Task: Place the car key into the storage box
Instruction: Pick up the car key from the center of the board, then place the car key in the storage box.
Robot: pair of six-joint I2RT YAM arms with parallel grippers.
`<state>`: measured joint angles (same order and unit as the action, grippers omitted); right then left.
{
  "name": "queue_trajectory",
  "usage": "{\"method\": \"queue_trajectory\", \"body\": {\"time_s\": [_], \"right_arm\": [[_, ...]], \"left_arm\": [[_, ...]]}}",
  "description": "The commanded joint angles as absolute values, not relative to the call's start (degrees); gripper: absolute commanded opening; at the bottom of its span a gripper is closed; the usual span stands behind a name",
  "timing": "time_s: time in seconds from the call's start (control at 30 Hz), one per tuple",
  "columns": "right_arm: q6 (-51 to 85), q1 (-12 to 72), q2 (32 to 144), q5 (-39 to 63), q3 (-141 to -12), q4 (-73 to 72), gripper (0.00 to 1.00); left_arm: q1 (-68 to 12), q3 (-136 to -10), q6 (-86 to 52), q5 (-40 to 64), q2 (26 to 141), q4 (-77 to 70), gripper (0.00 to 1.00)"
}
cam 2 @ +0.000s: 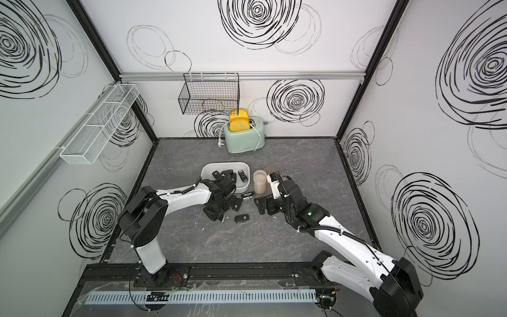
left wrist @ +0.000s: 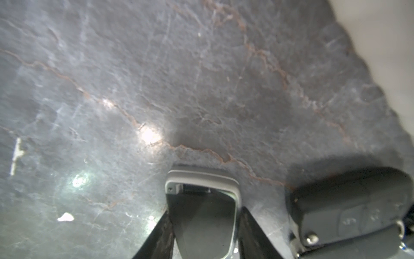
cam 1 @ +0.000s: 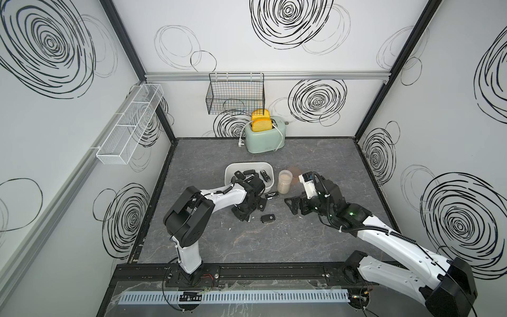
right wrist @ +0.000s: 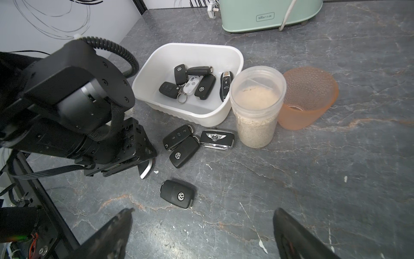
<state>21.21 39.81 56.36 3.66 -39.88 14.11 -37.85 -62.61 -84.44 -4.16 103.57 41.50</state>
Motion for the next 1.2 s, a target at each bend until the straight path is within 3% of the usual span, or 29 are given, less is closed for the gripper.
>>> {"method": "queue_trajectory", "body": {"time_s": [0.0,0.7,1.17], "right_arm": [[21.38,39.49,55.55,3.09,-40.91,13.65,0.99],[22.37,39.5,57.61,4.12,-41.81,13.49,0.99],[22.35,39.47,61.03,4.41,-44.77,15.17,0.99]], "left_arm": [[-37.99,-59.77,-84.85,-5.61,105.95,41.64,0.4],[-37.46,-70.97,-65.64,-13.63,94.48,50.8,0.36],[-32.78,-79.9,-51.74,-18.74,92.75,48.34,0.37]]}}
